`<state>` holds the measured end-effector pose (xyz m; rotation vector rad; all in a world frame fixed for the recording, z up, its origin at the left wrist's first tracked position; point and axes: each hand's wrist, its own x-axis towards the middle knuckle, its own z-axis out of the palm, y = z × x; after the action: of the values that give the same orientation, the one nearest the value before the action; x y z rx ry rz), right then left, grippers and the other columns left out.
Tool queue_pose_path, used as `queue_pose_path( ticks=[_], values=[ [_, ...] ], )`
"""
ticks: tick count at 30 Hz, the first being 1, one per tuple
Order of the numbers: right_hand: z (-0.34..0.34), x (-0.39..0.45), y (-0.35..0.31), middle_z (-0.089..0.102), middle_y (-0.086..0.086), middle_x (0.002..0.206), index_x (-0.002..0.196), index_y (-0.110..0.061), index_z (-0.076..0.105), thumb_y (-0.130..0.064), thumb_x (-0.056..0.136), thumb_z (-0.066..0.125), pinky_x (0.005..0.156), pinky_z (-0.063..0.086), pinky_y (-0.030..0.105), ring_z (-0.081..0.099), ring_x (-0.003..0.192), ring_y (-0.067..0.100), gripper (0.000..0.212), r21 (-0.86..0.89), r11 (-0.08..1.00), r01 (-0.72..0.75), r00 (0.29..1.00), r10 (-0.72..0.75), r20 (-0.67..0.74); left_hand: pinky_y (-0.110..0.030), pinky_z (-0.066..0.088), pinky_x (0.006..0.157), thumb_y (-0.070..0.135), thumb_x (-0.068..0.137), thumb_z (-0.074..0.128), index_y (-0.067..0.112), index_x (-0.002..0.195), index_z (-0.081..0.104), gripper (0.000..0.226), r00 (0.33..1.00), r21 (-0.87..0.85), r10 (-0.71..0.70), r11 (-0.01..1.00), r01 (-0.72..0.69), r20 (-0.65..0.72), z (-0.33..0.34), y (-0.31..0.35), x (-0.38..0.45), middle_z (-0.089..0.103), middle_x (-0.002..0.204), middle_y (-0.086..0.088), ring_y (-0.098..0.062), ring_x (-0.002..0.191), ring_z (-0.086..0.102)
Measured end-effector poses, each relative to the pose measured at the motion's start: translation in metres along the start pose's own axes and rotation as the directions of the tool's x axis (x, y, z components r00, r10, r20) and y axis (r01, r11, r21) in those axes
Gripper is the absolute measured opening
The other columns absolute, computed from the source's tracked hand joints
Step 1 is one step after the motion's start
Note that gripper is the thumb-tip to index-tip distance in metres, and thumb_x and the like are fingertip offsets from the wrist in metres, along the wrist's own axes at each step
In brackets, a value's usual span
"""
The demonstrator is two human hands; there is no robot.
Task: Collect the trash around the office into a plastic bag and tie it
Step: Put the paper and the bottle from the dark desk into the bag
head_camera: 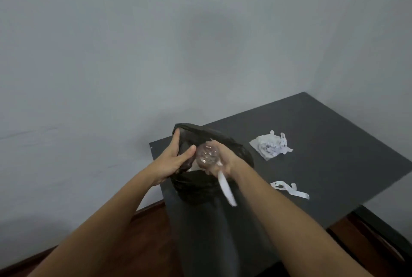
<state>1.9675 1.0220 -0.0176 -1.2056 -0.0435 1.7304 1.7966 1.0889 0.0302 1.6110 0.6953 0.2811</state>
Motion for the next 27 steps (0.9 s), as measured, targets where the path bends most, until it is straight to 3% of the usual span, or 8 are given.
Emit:
queue_pose_path(
  ticks=[6,11,14,17,20,23,25,27],
  values=[
    [0.014,0.096,0.019,0.065,0.010,0.109,0.131,-0.009,0.048,-0.030,0.082,0.062,0.032,0.041,0.017,0.054,0.061,0.022,0.055,0.175,0.956,0.237,0.884,-0.138,-0.446,-0.029,0.042,0.105,0.048,0.083,0.063,0.044,0.148,-0.005,0.094,1.000,-0.039,-0.018,0.999,0.018,-0.005,-0.005,-0.001,-0.003,0.045,0.144,0.011,-0.003,0.127,0.049],
    [0.013,0.053,0.025,0.052,0.009,0.119,0.150,-0.007,0.005,-0.051,0.084,0.050,0.062,0.050,0.029,0.058,0.094,0.023,0.091,-0.338,0.939,0.067,0.837,-0.238,-0.493,-0.041,0.031,0.114,0.059,0.071,0.067,0.042,0.148,-0.013,0.112,0.997,-0.140,-0.049,0.989,0.041,-0.058,-0.017,-0.001,0.002,0.021,0.155,0.010,-0.015,0.138,0.036],
    [-0.006,0.010,0.015,0.060,0.009,0.088,0.124,-0.002,0.049,-0.038,0.099,0.041,0.054,0.051,0.024,0.062,0.072,0.019,0.045,-0.330,0.940,0.084,0.901,-0.213,-0.378,-0.043,0.036,0.111,0.046,0.077,0.063,0.041,0.148,-0.011,0.103,0.993,-0.186,-0.057,0.982,0.037,-0.104,-0.020,-0.006,0.011,0.022,0.159,-0.001,-0.020,0.135,0.042],
    [-0.046,-0.031,0.001,0.058,0.011,0.098,0.115,-0.007,0.053,-0.035,0.101,0.038,0.076,0.049,0.041,0.062,0.101,0.035,0.034,-0.288,0.950,0.120,0.922,-0.214,-0.322,-0.043,0.038,0.108,0.044,0.077,0.062,0.040,0.150,-0.006,0.099,0.990,-0.218,-0.073,0.975,0.045,-0.121,-0.022,-0.007,0.023,0.028,0.155,-0.017,-0.030,0.134,0.042],
    [-0.115,-0.040,0.001,0.067,0.015,0.108,0.113,-0.010,0.062,-0.023,0.095,0.049,0.071,0.051,0.037,0.066,0.088,0.029,0.026,-0.409,0.877,0.252,0.722,-0.452,-0.524,-0.038,0.043,0.100,0.039,0.088,0.056,0.038,0.151,-0.005,0.087,0.983,-0.257,-0.100,0.965,0.058,-0.154,-0.019,-0.004,0.029,0.030,0.152,-0.026,-0.033,0.133,0.043],
    [-0.196,-0.040,0.028,0.040,0.013,0.146,0.132,-0.035,0.048,-0.037,0.087,0.056,0.099,0.038,0.044,0.045,0.123,0.037,0.046,-0.687,0.661,-0.302,0.541,-0.475,-0.694,-0.041,0.038,0.105,0.035,0.095,0.049,0.035,0.151,-0.005,0.079,0.976,-0.246,-0.125,0.966,0.079,-0.181,-0.015,-0.003,0.030,0.022,0.151,-0.031,-0.038,0.134,0.036],
    [-0.237,-0.034,0.057,0.011,0.013,0.154,0.138,-0.049,0.031,-0.045,0.085,0.060,0.106,0.030,0.050,0.025,0.132,0.044,0.061,-0.666,0.546,-0.508,0.551,-0.388,-0.739,-0.044,0.030,0.106,0.034,0.095,0.048,0.033,0.152,0.004,0.072,0.974,-0.239,-0.127,0.968,0.079,-0.188,-0.013,-0.002,0.030,0.016,0.149,-0.033,-0.042,0.131,0.028],
    [-0.258,-0.029,0.085,0.018,0.018,0.148,0.137,-0.041,0.036,-0.039,0.086,0.062,0.106,0.031,0.050,0.028,0.130,0.043,0.058,-0.705,0.407,-0.580,0.568,-0.419,-0.709,-0.039,0.040,0.102,0.033,0.096,0.048,0.033,0.152,0.002,0.073,0.971,-0.246,-0.129,0.966,0.077,-0.200,-0.012,-0.003,0.030,0.022,0.150,-0.030,-0.039,0.125,0.044]
  ],
)
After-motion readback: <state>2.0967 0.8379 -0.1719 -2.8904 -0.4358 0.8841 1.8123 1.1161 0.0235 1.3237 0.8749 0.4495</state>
